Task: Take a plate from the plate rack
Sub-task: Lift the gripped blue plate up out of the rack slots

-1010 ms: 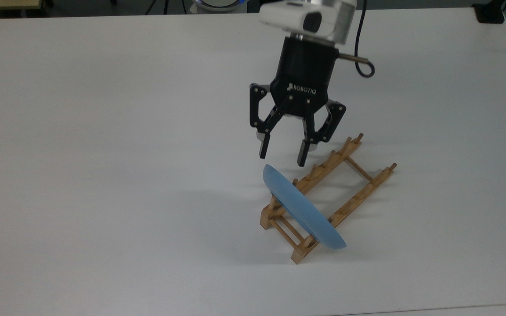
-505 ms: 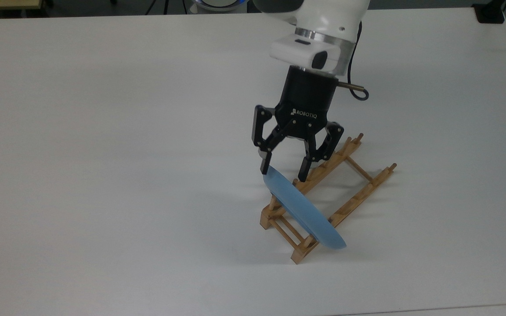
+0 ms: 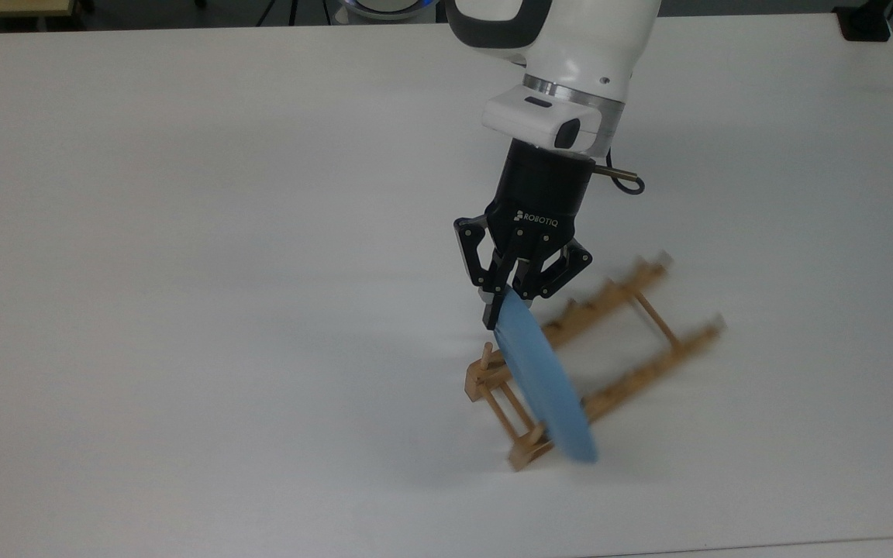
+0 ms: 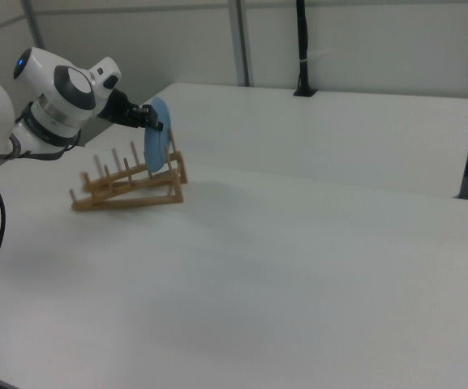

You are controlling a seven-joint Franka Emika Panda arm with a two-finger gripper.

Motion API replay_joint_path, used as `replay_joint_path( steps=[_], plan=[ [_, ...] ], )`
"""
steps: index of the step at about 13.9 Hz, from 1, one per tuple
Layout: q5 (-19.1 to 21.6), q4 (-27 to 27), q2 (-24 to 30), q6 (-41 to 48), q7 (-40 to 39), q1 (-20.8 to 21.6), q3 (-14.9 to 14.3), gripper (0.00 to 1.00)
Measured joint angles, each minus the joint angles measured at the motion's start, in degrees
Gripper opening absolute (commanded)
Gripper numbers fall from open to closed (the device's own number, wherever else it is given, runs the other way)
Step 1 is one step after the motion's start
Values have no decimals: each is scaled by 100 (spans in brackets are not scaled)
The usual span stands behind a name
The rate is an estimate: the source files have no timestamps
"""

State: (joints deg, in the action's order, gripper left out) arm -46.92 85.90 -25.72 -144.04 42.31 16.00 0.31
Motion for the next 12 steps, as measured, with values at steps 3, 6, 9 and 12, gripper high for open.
replay_joint_path(
  steps=[3,6,9,12],
  plan=[
    [-1,-20,4,0,13,-3,5,0],
    [-1,-50,75,0,43,-16,5,0],
    [281,-80,385,1,104,-91,-1,0],
    [1527,-19,929,523,-497,-305,-8,0]
  ],
)
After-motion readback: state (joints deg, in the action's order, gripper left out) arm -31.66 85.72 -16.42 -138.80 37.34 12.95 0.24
